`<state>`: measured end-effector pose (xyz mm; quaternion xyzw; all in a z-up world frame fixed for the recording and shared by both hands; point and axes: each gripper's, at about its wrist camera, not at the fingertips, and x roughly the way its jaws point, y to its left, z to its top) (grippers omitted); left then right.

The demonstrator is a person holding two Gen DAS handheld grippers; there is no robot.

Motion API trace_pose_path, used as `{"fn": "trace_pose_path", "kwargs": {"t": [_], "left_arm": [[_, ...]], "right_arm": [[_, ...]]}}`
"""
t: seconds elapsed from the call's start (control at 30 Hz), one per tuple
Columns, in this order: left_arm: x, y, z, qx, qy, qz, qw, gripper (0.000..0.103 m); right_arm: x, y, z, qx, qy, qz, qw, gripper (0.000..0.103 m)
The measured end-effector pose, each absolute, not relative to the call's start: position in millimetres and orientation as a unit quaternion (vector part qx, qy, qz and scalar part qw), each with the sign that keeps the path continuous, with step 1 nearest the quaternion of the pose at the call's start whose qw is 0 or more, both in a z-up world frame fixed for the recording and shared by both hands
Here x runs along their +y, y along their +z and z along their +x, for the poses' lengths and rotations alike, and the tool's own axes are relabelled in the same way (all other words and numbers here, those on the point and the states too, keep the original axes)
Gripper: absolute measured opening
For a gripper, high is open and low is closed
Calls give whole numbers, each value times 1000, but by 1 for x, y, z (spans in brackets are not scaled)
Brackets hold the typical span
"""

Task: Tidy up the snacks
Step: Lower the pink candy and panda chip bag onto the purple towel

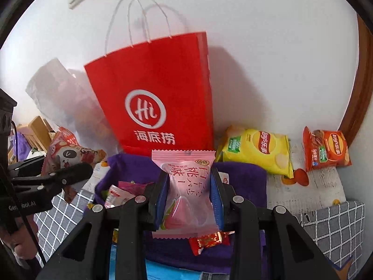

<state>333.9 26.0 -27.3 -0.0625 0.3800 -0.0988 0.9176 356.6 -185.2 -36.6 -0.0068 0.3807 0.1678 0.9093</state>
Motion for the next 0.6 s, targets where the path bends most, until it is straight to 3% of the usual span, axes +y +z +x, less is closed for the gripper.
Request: {"fn": "trace_pose_path", "kwargs": {"t": [0.6], "left_arm": [[35,-63,356,411,-125,-103,897,57]], "right_arm": [[-185,-86,386,437,163,-30,884,34]]}}
